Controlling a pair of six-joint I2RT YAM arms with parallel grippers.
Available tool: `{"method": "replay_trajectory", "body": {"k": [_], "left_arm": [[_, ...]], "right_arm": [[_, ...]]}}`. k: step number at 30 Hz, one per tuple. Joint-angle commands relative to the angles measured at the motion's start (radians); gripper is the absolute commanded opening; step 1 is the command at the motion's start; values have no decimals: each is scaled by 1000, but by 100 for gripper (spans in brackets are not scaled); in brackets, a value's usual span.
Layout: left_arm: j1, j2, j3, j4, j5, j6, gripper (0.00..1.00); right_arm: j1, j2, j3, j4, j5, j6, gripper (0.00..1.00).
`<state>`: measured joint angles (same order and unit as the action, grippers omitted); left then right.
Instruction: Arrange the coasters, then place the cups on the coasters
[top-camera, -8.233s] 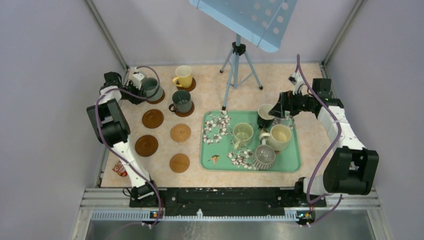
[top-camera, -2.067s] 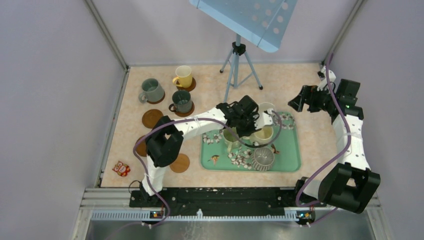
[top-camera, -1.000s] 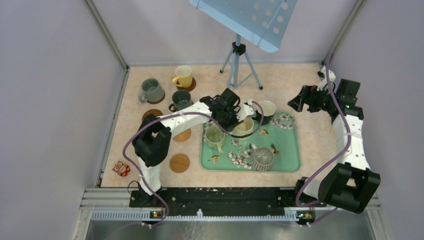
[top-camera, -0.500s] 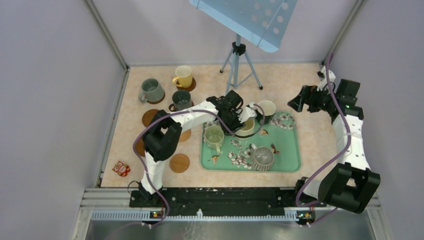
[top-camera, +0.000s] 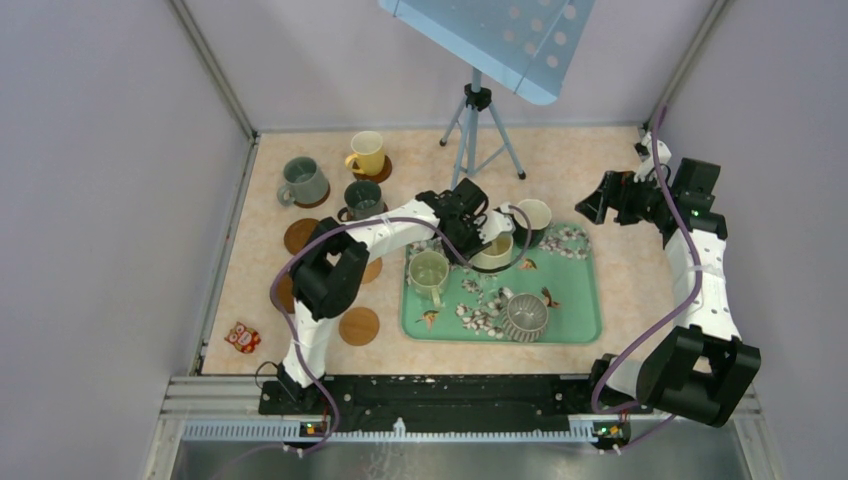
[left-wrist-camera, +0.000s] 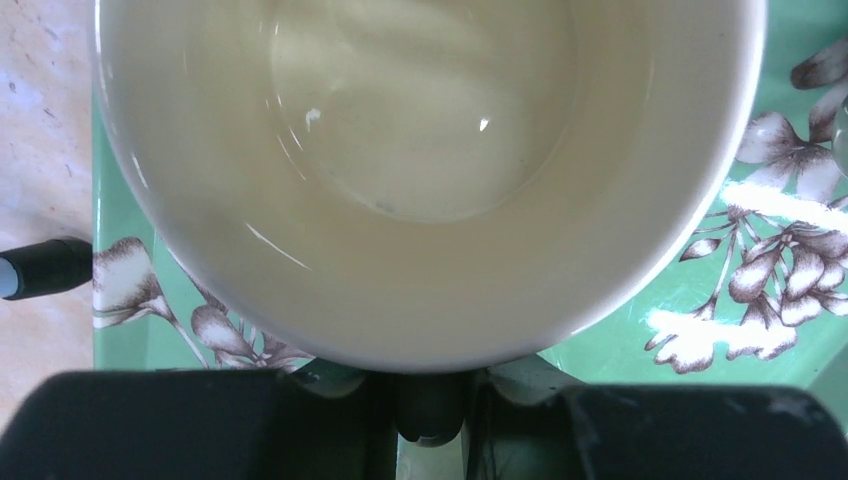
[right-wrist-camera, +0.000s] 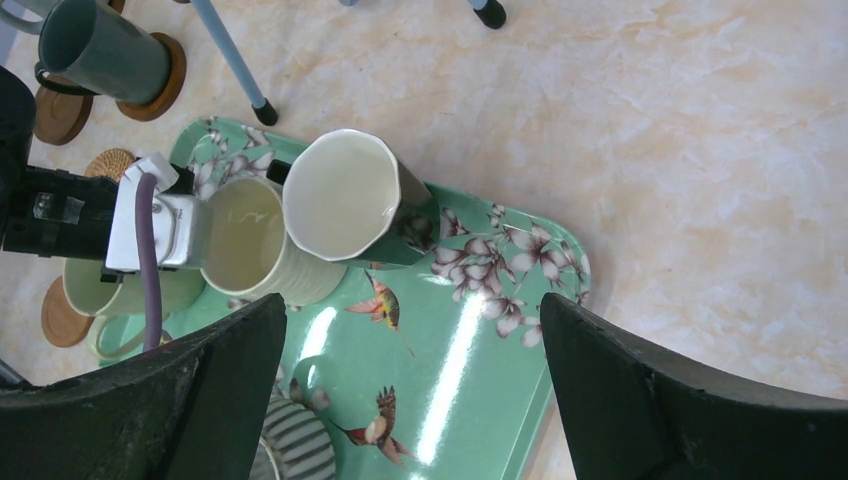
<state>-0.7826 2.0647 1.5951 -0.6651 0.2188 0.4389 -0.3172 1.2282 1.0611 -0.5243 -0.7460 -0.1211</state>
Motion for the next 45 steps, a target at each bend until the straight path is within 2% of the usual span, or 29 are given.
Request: {"method": "replay_trajectory", "body": {"k": [1, 8, 15, 22, 28, 35, 41, 45], "left_arm": [[9, -52, 16, 24, 8, -16, 18], [23, -162, -24, 57, 33, 8, 0], [32, -259, -43, 95, 71, 9, 0], [85, -322, -44, 124, 105, -27, 0], [170, -405, -79, 206, 196, -83, 0], [281, -627, -232, 332, 278, -114, 0], [433, -777, -290, 264, 354, -100, 0], [609, -855, -324, 203, 448, -77, 0]], "right_arm": [[-6, -13, 14, 13, -10, -12, 96], [-6, -14, 12, 13, -15, -12, 96], [-6, -13, 11, 13, -18, -11, 96], [-6, -13, 9, 14, -23, -11, 96], [-6, -9, 8, 16, -22, -12, 96], [-6, 4, 7, 16, -33, -14, 96], [-6, 16, 3, 21, -60, -15, 96], [-6, 24, -2, 22, -74, -21, 96]]}}
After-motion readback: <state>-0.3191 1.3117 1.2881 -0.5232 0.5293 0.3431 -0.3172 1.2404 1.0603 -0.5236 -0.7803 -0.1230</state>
